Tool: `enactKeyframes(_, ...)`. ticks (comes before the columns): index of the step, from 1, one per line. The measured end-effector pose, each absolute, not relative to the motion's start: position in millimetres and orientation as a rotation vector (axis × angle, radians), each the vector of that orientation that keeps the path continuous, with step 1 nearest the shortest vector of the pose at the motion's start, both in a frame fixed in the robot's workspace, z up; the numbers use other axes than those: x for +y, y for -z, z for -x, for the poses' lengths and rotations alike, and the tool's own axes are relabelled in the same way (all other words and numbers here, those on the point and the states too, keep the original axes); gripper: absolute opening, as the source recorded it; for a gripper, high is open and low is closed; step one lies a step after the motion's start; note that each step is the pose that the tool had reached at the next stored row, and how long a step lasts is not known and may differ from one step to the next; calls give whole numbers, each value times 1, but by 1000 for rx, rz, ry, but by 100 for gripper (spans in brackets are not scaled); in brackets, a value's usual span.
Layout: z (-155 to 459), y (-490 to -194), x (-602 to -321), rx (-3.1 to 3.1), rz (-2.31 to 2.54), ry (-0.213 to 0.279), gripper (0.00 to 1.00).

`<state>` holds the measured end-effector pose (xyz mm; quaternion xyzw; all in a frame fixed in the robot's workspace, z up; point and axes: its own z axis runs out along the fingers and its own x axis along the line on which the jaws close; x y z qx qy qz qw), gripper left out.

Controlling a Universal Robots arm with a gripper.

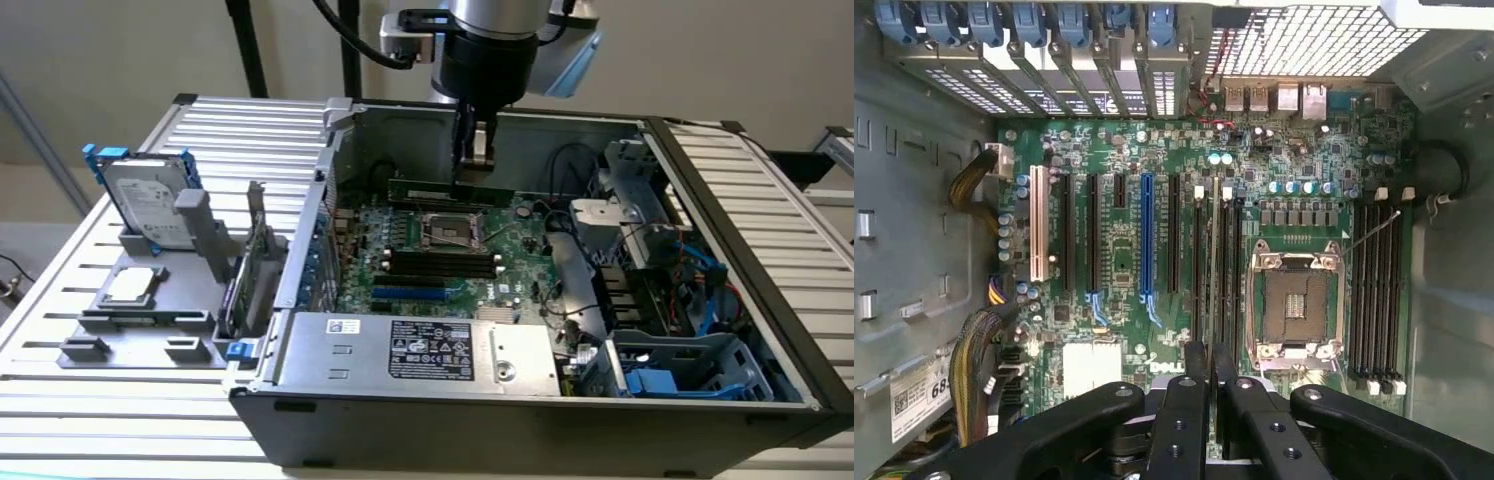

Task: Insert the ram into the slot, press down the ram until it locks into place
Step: 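Insert the ram into the slot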

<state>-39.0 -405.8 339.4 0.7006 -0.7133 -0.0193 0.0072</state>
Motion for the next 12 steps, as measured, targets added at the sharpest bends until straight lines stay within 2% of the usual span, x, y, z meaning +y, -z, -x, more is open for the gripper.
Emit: enactKeyframes(12, 40, -318, -406, -2231, -2191, 60, 13)
